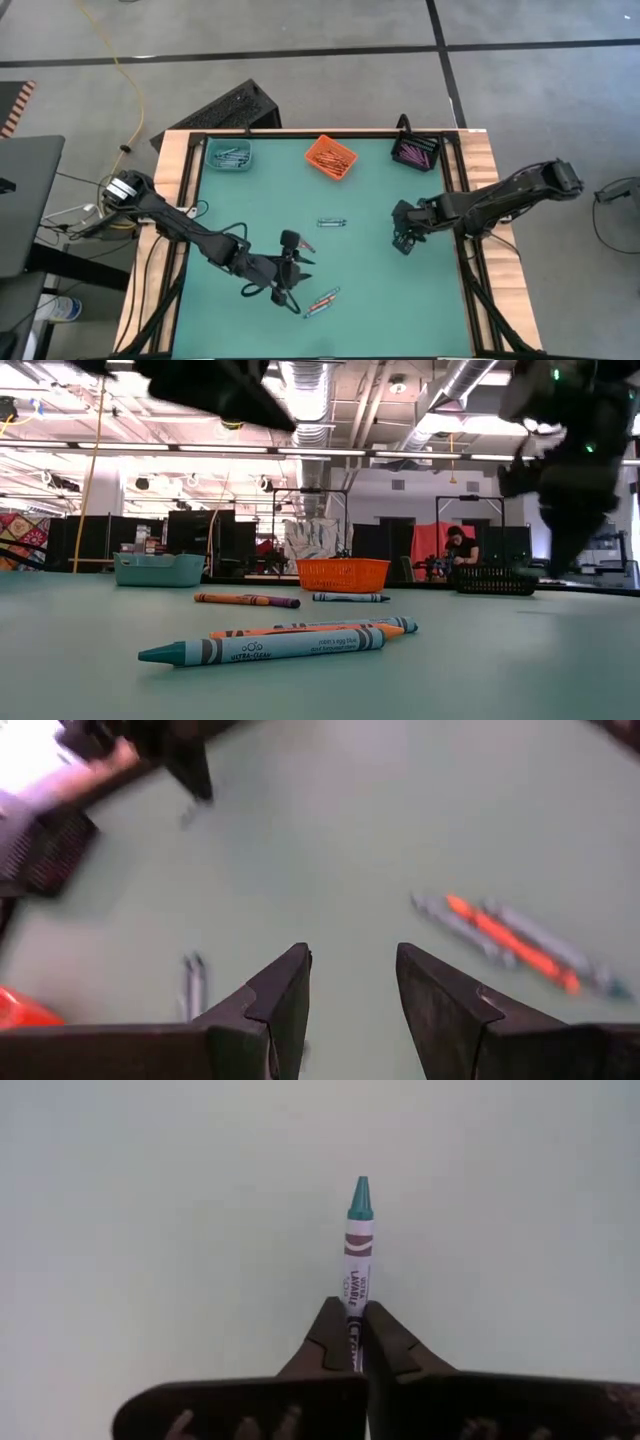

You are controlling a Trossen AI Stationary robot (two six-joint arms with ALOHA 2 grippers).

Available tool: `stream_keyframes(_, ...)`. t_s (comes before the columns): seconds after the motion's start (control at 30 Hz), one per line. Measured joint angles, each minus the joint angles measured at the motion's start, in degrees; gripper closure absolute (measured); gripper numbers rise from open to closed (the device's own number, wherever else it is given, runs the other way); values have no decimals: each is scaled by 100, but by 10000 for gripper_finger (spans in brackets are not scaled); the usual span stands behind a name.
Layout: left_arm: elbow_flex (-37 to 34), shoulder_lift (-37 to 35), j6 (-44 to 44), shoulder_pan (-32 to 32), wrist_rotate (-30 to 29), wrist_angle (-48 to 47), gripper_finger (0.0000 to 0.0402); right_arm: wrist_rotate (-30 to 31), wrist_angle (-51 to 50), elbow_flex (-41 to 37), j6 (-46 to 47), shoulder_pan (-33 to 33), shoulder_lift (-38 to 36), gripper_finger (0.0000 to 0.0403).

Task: Sort crayons
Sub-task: Put the blue crayon into the blue bin

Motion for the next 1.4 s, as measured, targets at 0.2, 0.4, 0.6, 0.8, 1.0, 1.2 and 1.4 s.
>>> stream_keyframes(0.2, 0, -4, 532, 0, -390, 1144, 260, 475, 1174, 503, -670, 605, -72, 402)
stream_keyframes(0.4, 0, -4, 911, 2, -477, 2471, 260, 1109, 2812, 945, -2224, 1473, -50, 403)
stream_keyframes(0.6, 0, -4, 788, 80, 262, 3684, 260, 1980, 4199, 1139, -3807, 2283, -49, 403)
stream_keyframes(0.8, 0, -7, 422, 278, 443, 4283, 260, 2177, 5655, 1169, -5179, 2670, 320, 403)
stream_keyframes(1.0, 0, -7, 179, 444, 506, 4426, 260, 2240, 5888, 1632, -5725, 2613, 956, 403)
stream_keyframes(1.2, 0, -7, 164, 464, 904, 4495, 260, 2437, 5872, 2230, -6075, 2558, 1476, 403)
stream_keyframes(1.4, 0, -7, 263, 367, 1153, 4473, 260, 2563, 5758, 2629, -6201, 2528, 1761, 403)
